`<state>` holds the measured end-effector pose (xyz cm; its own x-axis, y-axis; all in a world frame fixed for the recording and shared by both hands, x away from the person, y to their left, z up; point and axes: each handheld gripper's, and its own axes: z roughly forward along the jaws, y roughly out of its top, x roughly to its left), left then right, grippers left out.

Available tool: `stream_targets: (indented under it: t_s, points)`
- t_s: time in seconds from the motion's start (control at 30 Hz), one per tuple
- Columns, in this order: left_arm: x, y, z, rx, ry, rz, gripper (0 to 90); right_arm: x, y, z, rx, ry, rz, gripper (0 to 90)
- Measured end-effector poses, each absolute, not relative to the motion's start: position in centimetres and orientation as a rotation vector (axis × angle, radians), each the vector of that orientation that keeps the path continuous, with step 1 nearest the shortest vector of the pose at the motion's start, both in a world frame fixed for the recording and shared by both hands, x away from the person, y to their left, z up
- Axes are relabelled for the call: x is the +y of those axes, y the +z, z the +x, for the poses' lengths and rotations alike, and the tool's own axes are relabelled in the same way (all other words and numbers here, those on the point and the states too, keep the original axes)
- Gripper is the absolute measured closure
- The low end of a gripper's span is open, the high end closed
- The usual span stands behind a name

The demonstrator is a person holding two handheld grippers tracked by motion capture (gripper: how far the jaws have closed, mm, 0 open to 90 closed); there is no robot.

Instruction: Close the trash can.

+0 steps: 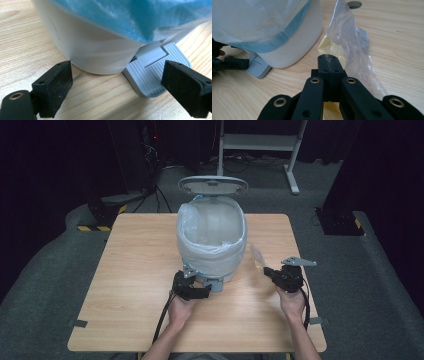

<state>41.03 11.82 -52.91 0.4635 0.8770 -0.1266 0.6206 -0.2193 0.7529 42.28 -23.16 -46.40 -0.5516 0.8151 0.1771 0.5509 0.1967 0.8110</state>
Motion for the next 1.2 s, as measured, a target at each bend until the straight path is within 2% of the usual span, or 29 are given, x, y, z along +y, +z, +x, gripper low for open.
stream_targets:
  t_s: [1.2]
  points:
    - [11.8, -52.9, 41.0, 1.249, 0.421, 1.943, 10.2, -24.4, -42.5, 40.7, 2.136, 1.436, 1.234, 90.0]
